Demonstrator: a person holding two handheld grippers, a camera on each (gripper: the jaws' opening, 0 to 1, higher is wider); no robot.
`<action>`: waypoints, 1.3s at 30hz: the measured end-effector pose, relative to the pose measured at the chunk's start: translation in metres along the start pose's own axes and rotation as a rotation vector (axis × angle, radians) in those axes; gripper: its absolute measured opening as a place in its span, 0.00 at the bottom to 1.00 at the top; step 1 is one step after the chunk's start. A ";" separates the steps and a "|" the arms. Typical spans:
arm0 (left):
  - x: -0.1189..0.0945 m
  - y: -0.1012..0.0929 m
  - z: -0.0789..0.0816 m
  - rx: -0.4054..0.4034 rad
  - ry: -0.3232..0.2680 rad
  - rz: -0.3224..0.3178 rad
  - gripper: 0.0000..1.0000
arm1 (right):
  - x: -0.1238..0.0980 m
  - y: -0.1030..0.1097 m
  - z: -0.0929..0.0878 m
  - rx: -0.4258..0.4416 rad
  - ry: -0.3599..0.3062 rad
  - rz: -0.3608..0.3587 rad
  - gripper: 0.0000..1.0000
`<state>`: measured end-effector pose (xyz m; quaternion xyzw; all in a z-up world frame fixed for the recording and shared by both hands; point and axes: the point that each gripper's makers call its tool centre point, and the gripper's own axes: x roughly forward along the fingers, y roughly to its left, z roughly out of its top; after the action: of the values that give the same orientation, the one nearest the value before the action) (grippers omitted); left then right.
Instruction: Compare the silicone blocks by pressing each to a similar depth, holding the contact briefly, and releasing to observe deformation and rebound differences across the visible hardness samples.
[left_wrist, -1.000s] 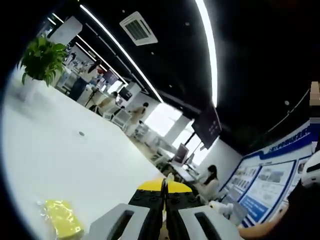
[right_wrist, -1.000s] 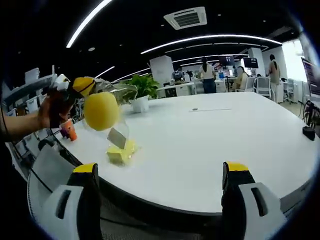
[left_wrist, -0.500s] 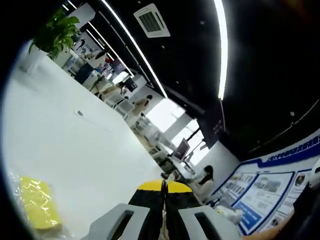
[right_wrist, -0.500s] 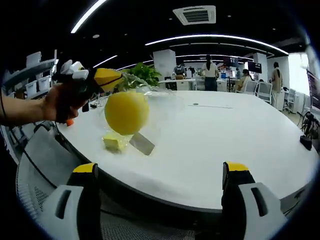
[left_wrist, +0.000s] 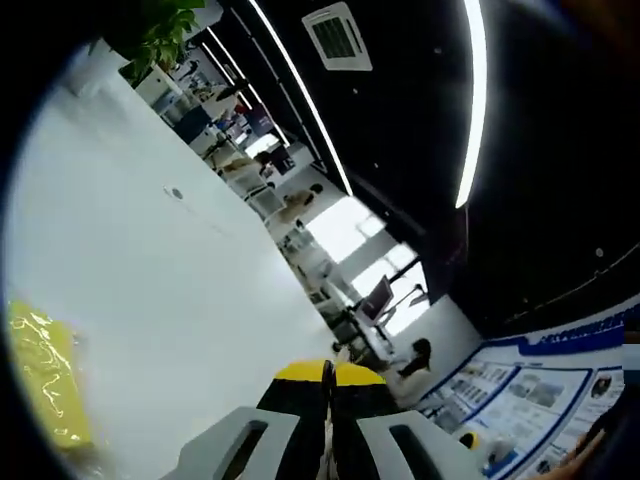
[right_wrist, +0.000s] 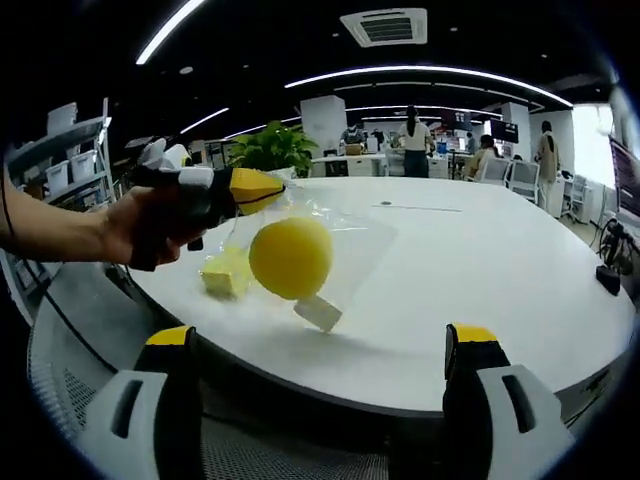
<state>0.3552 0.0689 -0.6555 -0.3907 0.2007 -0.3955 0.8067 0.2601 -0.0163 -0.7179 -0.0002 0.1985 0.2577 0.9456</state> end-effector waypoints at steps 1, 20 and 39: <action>0.000 0.005 0.002 -0.003 -0.003 0.013 0.00 | 0.000 0.000 0.000 0.000 0.001 0.000 0.96; -0.005 0.107 0.006 0.035 -0.006 0.376 0.00 | 0.002 -0.005 -0.008 -0.015 0.038 -0.020 0.96; 0.001 0.149 -0.003 0.179 0.117 0.512 0.00 | 0.000 -0.005 -0.013 -0.019 0.058 -0.017 0.96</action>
<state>0.4255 0.1237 -0.7743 -0.2308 0.3034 -0.2166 0.8987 0.2578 -0.0223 -0.7307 -0.0182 0.2234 0.2512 0.9416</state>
